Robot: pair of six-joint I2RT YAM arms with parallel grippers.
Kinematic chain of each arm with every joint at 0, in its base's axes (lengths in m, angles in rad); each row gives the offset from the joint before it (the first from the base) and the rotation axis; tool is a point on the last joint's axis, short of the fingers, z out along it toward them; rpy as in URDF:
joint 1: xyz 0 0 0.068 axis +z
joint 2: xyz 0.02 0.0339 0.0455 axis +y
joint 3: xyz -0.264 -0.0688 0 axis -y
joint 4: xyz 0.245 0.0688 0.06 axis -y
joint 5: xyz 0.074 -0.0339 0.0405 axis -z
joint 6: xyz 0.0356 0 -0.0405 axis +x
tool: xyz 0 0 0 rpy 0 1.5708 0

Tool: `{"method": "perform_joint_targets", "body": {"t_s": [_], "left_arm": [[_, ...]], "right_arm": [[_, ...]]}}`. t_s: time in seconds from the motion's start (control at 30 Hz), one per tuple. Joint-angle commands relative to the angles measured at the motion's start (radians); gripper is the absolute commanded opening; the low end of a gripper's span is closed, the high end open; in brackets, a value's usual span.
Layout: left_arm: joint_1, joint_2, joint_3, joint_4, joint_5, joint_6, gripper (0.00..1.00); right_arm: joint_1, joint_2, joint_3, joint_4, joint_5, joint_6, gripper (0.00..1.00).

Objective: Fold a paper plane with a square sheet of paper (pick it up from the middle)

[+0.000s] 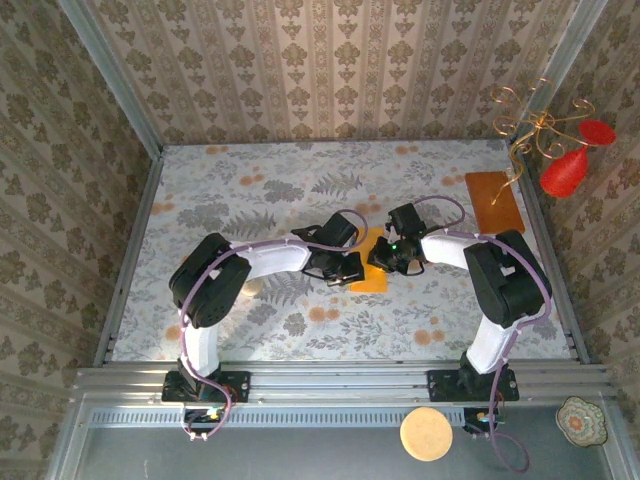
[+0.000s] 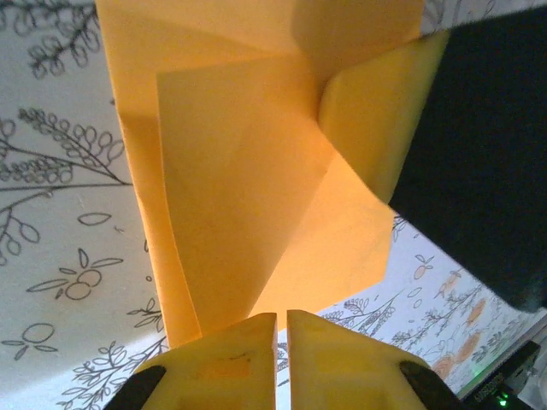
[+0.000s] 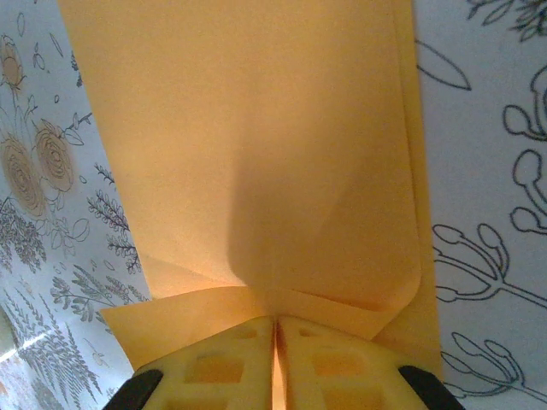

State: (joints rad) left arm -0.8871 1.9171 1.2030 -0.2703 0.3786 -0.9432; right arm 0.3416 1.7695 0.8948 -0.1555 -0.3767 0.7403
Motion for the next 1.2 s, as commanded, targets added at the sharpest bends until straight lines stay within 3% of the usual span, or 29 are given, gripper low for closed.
{"method": "perform_joint_targets", "body": {"t_s": [0.0, 1.17], "left_arm": [[-0.007, 0.012, 0.033, -0.049, 0.011, 0.0, 0.13], [0.008, 0.04, 0.055, -0.156, -0.063, -0.012, 0.12]], "right_arm": [[-0.011, 0.037, -0.03, -0.06, 0.073, 0.017, 0.14], [-0.015, 0.038, -0.036, -0.062, 0.074, 0.016, 0.14]]}}
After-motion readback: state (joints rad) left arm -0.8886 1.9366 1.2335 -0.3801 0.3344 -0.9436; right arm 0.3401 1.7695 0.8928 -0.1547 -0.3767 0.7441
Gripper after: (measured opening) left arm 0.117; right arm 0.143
